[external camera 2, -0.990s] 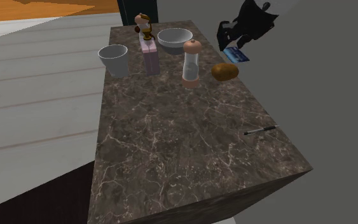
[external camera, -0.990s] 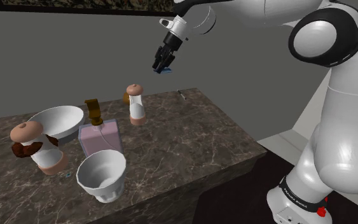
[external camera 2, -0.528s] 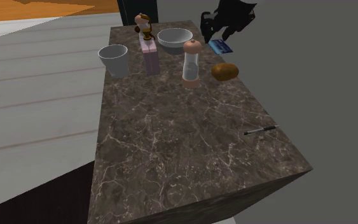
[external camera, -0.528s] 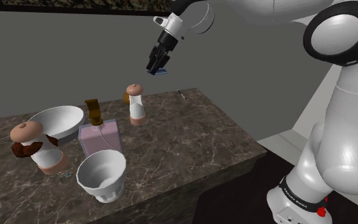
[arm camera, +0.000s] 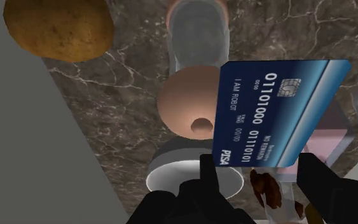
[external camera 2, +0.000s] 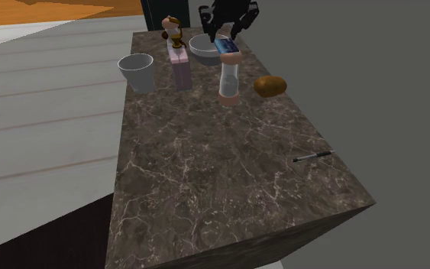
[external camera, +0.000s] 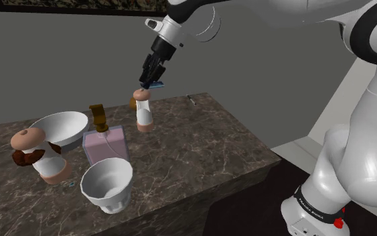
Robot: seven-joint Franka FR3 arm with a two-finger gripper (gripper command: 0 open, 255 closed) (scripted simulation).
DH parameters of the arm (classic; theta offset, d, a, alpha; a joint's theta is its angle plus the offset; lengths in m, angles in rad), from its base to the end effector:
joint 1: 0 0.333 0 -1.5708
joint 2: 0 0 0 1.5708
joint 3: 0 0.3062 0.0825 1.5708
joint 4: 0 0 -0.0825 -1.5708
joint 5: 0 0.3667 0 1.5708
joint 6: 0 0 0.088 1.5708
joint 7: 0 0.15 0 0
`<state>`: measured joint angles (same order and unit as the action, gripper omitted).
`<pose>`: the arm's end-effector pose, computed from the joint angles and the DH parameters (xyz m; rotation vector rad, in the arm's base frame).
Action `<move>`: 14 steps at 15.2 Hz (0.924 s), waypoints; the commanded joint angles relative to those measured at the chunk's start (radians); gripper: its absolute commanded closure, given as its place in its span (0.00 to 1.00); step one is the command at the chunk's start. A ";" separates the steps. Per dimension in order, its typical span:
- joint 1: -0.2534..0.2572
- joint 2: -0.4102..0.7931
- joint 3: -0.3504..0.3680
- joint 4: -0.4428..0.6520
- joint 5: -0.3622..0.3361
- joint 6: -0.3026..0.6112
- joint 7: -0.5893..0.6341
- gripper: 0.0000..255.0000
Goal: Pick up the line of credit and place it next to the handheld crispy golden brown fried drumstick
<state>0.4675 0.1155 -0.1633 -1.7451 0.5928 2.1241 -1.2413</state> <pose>0.5767 0.2326 0.4934 -2.1640 -1.6439 -0.6527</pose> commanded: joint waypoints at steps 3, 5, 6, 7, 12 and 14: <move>0.055 -0.025 0.039 -0.037 -0.026 0.061 0.085 1.00; 0.082 -0.032 0.059 -0.050 -0.041 0.090 0.130 1.00; 0.096 -0.033 0.069 -0.054 -0.048 0.105 0.152 1.00; 0.109 -0.034 0.079 -0.057 -0.056 0.118 0.175 1.00; 0.176 -0.023 0.128 -0.055 -0.102 0.180 0.296 1.00; 0.202 -0.012 0.147 -0.045 -0.123 0.201 0.347 1.00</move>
<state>0.6584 0.0958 -0.0240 -1.8034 0.4811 2.3208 -0.9210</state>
